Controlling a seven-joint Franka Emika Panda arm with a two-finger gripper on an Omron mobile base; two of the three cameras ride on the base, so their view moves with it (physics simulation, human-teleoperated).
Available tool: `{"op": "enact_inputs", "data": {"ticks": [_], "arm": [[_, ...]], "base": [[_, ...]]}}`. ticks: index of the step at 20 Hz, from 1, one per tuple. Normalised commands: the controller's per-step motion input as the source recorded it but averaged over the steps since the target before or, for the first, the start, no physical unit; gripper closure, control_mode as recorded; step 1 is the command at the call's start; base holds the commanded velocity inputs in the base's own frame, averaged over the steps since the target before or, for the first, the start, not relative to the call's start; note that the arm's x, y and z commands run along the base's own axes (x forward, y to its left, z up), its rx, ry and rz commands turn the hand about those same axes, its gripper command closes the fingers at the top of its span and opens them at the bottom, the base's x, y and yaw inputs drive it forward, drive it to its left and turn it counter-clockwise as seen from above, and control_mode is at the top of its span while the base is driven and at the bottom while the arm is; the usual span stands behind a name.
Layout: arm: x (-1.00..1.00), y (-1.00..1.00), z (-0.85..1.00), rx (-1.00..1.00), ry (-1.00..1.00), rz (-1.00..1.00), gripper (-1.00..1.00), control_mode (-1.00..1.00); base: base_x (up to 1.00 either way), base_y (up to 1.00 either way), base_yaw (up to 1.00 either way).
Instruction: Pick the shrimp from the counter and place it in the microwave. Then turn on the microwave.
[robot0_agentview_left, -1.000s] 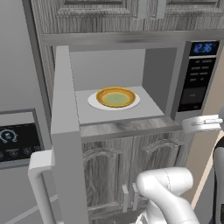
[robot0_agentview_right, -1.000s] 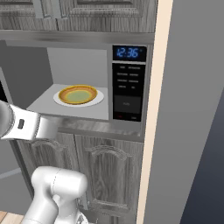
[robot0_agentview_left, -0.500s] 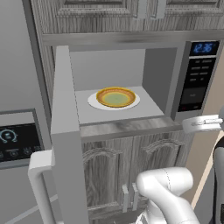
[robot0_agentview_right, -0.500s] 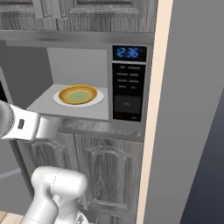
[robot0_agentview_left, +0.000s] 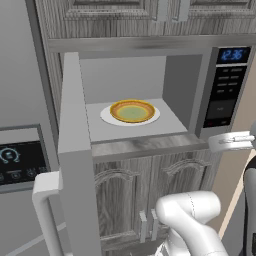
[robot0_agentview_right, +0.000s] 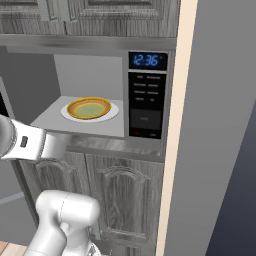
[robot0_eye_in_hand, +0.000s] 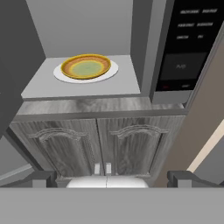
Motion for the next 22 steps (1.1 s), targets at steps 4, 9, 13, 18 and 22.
{"op": "enact_inputs", "data": {"ticks": [4, 9, 13, 18, 22], "arm": [[0.0, 0.0, 0.0, 0.0, 0.0, 0.0, -1.0, 1.0], [0.0, 0.0, 0.0, 0.0, 0.0, 0.0, -1.0, 1.0], [0.0, 0.0, 0.0, 0.0, 0.0, 0.0, -1.0, 1.0], [0.0, 0.0, 0.0, 0.0, 0.0, 0.0, -1.0, 1.0], [0.0, 0.0, 0.0, 0.0, 0.0, 0.0, -1.0, 1.0]], "base": [[-0.34, -0.01, 0.0], [-0.44, 0.0, 0.0], [-0.45, 0.0, 0.0], [-0.44, 0.0, 0.0], [-0.45, 0.0, -0.01]]}}
